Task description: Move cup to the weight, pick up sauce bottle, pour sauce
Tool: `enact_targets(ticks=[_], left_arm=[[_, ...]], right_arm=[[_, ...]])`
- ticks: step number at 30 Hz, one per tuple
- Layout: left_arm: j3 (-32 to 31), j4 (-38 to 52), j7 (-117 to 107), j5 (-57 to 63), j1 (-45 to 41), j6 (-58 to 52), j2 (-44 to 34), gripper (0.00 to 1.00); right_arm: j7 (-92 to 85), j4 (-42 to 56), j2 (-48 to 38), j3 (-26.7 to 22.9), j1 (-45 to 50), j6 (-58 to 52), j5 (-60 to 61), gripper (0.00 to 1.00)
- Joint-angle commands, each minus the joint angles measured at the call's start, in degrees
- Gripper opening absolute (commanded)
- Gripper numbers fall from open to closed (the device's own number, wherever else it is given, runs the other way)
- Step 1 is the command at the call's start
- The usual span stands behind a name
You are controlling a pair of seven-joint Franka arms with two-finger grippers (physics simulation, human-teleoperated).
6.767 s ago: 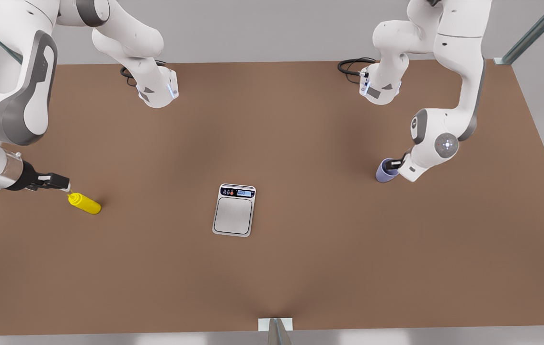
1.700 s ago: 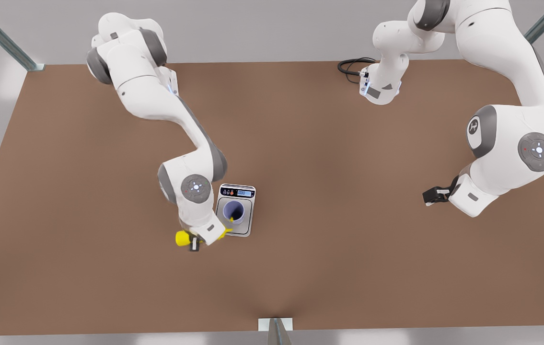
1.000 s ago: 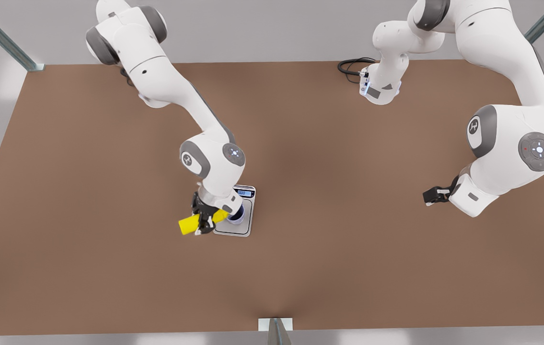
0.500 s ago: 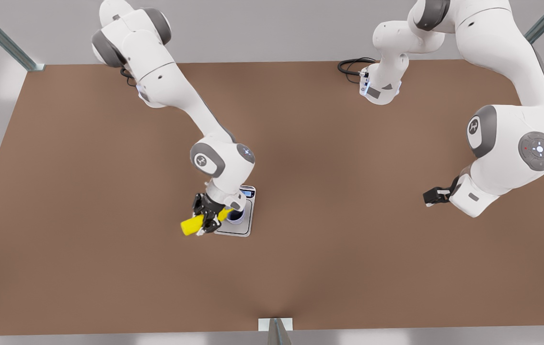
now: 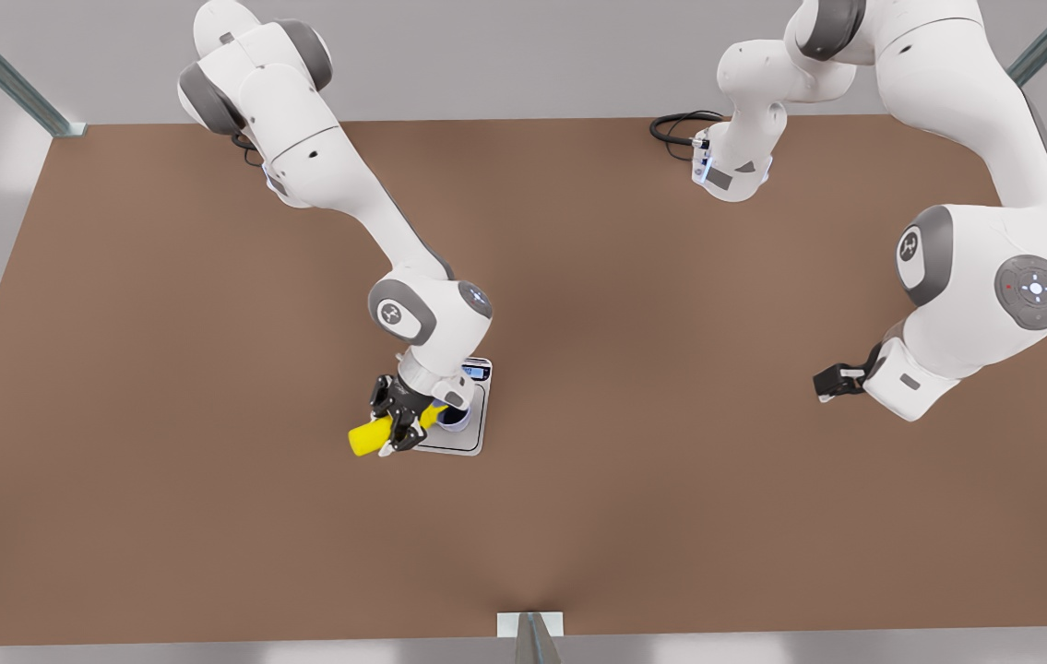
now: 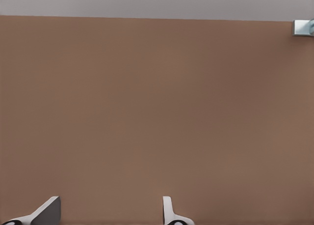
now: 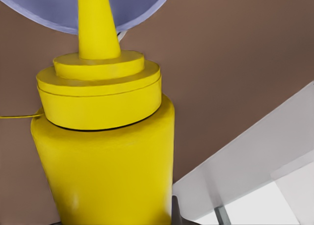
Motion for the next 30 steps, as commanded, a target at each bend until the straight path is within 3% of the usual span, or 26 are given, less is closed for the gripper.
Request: enact_targets(ticks=[1,3,12,23,30], left_arm=[[0.0,0.0,0.0,0.0,0.0,0.0,0.0,1.0],[0.0,0.0,0.0,0.0,0.0,0.0,0.0,1.0],[0.0,0.0,0.0,0.0,0.0,0.1,0.1,1.0],[0.0,0.0,0.0,0.0,0.0,0.1,0.0,1.0],[0.0,0.0,0.1,0.1,0.0,0.9,0.1,1.0]], right_arm=[[0.0,0.0,0.0,0.0,0.0,0.0,0.0,0.58],[0.0,0.5,-0.2,0.0,-1.1,0.1,0.8,0.58],[-5.2,3.5,-1.1,-0.1,-10.7,0.0,37.2,0.58],[-42.3,2.5,0.5,0.1,-28.2,-0.8,80.0,0.58],[-58.5,2.7,5.7,0.1,-39.9,-14.1,103.3,0.58]])
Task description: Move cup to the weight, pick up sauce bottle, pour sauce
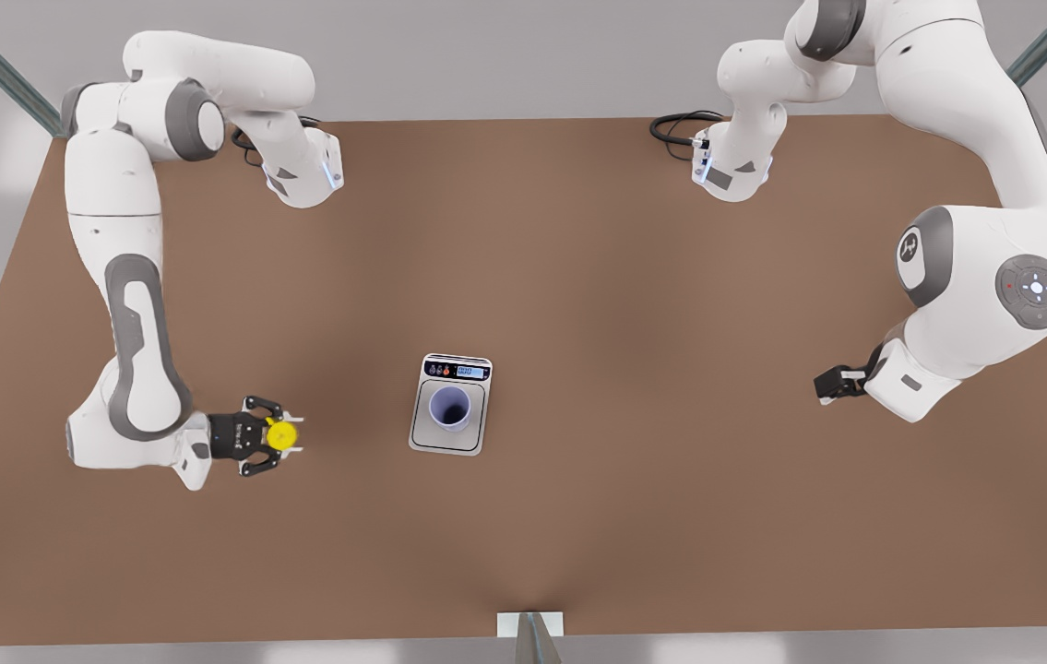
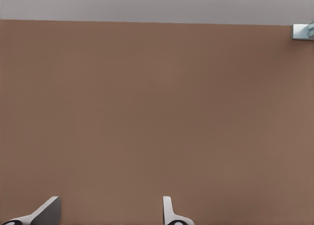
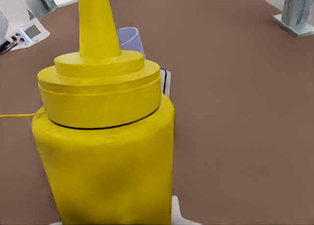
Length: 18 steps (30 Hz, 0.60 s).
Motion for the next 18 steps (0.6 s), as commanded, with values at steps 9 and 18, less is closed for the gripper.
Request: enact_targets(ticks=[9,18], left_arm=[[0.0,0.0,0.0,0.0,0.0,0.0,-0.1,1.0],[0.0,0.0,0.2,0.0,0.0,0.2,0.0,1.0]], right_arm=[[-22.4,0.1,6.3,-0.1,-3.7,-1.9,16.8,0.58],[-17.6,-0.5,6.7,-3.1,-3.4,-1.2,15.0,0.58]])
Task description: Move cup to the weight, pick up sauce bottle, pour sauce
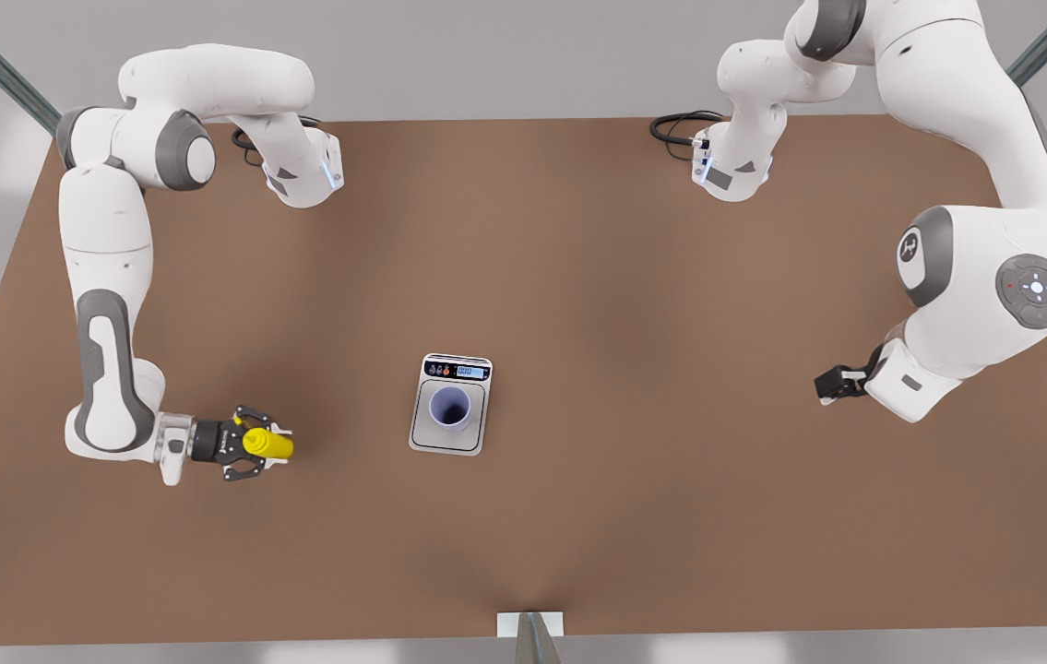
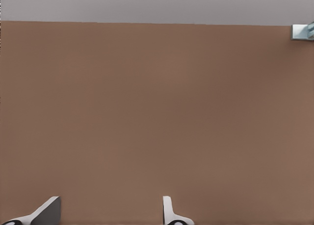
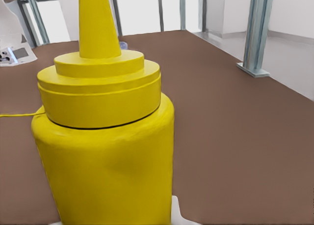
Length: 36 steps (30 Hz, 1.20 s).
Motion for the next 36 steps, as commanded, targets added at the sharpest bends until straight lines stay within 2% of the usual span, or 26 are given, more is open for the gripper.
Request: enact_targets(ticks=[1,8,11,13,21,23,32,36], left_arm=[[0.0,0.0,0.0,0.0,0.0,0.0,0.0,1.0],[0.0,0.0,0.1,0.1,0.0,-0.1,0.0,1.0],[0.0,0.0,0.1,0.1,0.0,0.0,0.1,1.0],[0.0,0.0,0.1,0.1,0.0,0.6,0.1,1.0],[0.1,0.0,0.2,0.2,0.0,1.1,0.4,1.0],[0.0,0.0,0.2,0.2,0.0,1.1,0.3,1.0],[0.1,0.0,0.4,0.2,0.0,1.1,0.4,1.0],[0.1,0.0,0.4,0.2,0.0,1.1,0.4,1.0]], right_arm=[[0.0,0.1,0.2,0.0,0.0,0.0,0.0,0.58],[-0.5,1.1,3.0,0.1,-0.3,-0.2,0.3,0.6],[-0.3,1.2,3.0,0.1,-0.3,-0.3,0.4,0.73],[-0.1,1.4,2.9,0.1,-0.4,-0.5,0.4,0.88],[0.1,1.4,2.7,0.2,-0.4,-0.7,0.5,0.88],[0.0,1.3,2.6,0.2,-0.4,-0.9,0.5,1.0],[-0.5,1.4,2.4,0.1,-2.1,-2.9,0.0,1.0],[-0.5,2.1,2.2,0.1,-6.6,-5.0,-5.4,1.0]])
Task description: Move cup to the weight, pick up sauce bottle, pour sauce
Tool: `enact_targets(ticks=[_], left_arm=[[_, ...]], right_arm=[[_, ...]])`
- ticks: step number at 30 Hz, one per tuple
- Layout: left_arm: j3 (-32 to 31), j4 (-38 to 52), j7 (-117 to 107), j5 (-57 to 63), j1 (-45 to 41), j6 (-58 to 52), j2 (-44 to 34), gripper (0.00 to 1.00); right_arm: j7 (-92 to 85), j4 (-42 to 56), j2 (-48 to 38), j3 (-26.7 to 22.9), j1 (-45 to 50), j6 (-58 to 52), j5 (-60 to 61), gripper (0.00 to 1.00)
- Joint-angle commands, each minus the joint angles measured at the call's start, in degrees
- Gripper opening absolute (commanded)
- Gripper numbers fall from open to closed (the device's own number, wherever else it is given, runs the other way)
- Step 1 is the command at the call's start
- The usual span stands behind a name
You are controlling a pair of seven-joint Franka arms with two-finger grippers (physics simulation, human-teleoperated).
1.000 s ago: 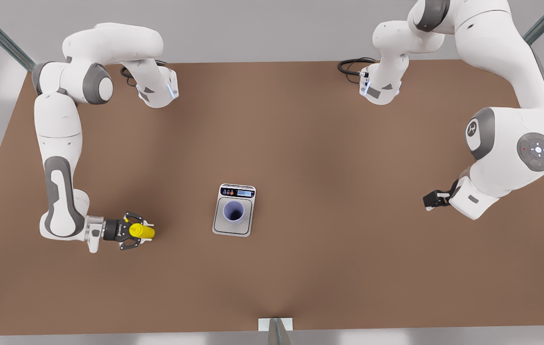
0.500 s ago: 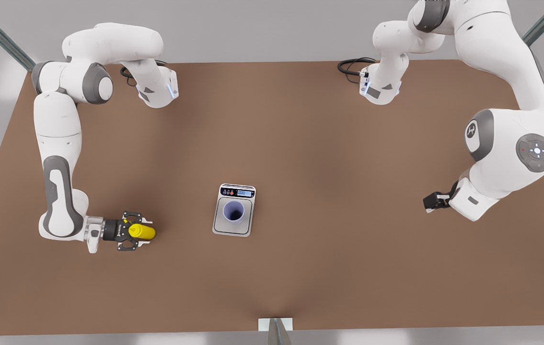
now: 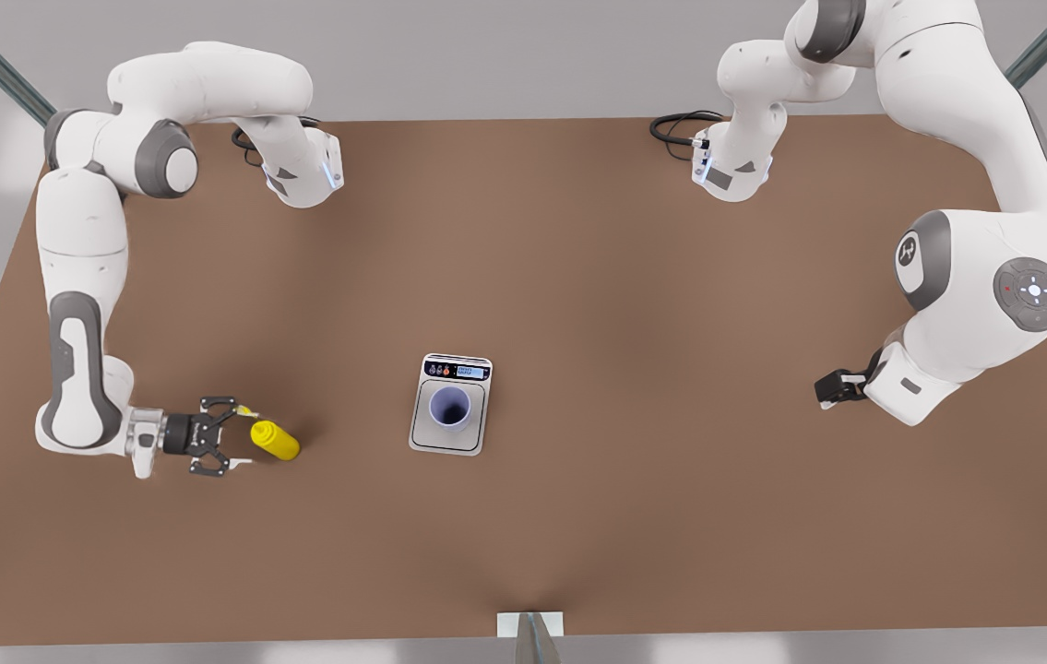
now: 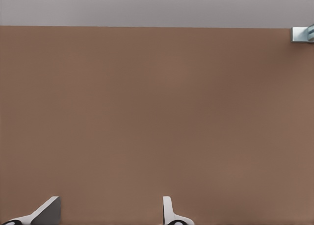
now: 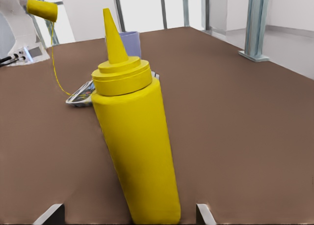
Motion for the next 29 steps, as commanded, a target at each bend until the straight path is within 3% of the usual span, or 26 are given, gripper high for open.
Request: enact_targets(ticks=[1,4,6,10,12,14,16,18,29], left_arm=[[0.0,0.0,0.0,0.0,0.0,0.0,0.0,1.0],[0.0,0.0,0.0,0.0,0.0,0.0,0.0,1.0],[0.0,0.0,-0.1,0.0,0.0,0.0,0.0,1.0],[0.0,0.0,0.0,0.0,0.0,0.0,0.0,1.0],[0.0,0.0,0.0,0.0,0.0,0.0,0.0,1.0],[0.0,0.0,0.0,0.0,0.0,0.0,0.0,1.0],[0.0,0.0,0.0,0.0,0.0,0.1,0.1,1.0],[0.0,0.0,0.0,0.4,0.0,0.4,0.1,1.0],[0.0,0.0,0.0,0.4,0.0,0.4,0.0,1.0]], right_arm=[[0.1,0.9,0.0,0.0,-0.6,-0.8,-1.0,1.0],[10.3,10.3,-2.0,-1.3,-2.8,-5.5,-14.4,1.0],[33.3,13.6,-7.4,-1.2,-1.1,-6.4,-24.5,1.0],[67.7,22.6,-9.1,-1.5,8.8,-5.8,-37.3,1.0],[81.6,21.9,-12.4,-1.5,14.0,-4.3,-43.1,1.0],[97.9,12.3,-21.3,-1.7,17.3,1.2,-46.8,1.0],[117.0,9.1,-26.9,-1.8,21.4,1.4,-50.5,1.0],[121.1,0.6,-34.1,-1.8,21.8,4.0,-50.4,1.0],[125.7,-2.7,-39.2,-2.2,24.4,4.4,-50.1,1.0]])
